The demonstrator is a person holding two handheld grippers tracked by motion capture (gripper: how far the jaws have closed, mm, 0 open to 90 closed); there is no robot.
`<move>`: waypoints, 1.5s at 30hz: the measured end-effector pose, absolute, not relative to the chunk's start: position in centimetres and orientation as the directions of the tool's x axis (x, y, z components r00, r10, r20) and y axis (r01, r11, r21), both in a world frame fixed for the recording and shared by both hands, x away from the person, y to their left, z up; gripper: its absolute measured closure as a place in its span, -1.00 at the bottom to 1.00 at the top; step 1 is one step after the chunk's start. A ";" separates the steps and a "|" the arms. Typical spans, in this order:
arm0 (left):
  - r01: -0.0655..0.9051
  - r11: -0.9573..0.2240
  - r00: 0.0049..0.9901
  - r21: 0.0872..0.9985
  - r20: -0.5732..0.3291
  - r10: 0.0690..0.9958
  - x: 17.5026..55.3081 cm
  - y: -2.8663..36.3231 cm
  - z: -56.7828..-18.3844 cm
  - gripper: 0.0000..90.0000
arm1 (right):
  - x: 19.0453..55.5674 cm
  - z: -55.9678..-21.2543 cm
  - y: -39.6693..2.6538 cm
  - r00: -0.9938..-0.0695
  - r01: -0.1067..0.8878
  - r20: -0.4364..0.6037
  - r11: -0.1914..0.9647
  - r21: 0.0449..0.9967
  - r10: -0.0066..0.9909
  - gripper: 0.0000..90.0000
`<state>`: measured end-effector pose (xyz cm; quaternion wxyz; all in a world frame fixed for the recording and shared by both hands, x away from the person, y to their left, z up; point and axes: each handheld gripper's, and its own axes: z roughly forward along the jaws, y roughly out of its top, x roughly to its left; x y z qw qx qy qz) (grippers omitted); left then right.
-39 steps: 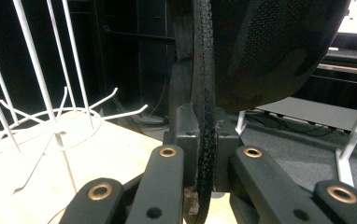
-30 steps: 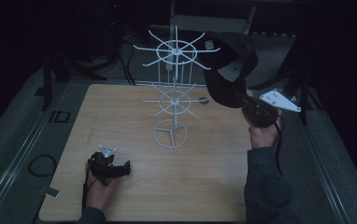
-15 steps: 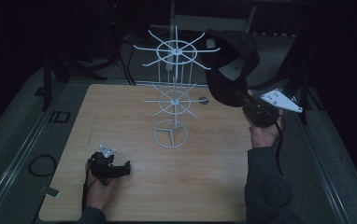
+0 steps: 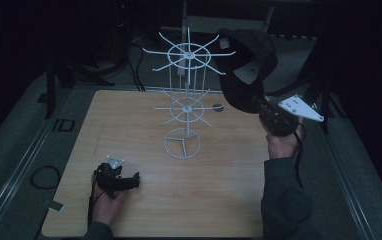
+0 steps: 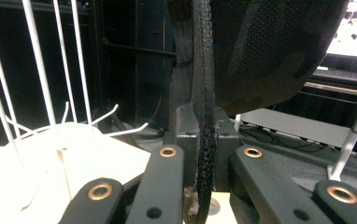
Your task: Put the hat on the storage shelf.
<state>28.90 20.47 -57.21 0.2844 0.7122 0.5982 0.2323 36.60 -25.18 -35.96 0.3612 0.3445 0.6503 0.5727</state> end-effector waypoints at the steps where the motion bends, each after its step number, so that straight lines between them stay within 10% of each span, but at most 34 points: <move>1: 0.720 -0.122 0.176 0.684 -0.010 0.984 28.9 20.5 -57.2 -1.00 | 36.5 -35.9 -25.2 -0.505 0.029 -0.078 0.107 0.994 0.860 0.90; 45: 0.719 -0.121 0.176 0.684 -0.011 0.984 28.9 20.5 -57.2 -1.00 | 36.6 -37.3 -24.8 -0.586 0.042 -0.117 0.174 0.984 0.802 0.87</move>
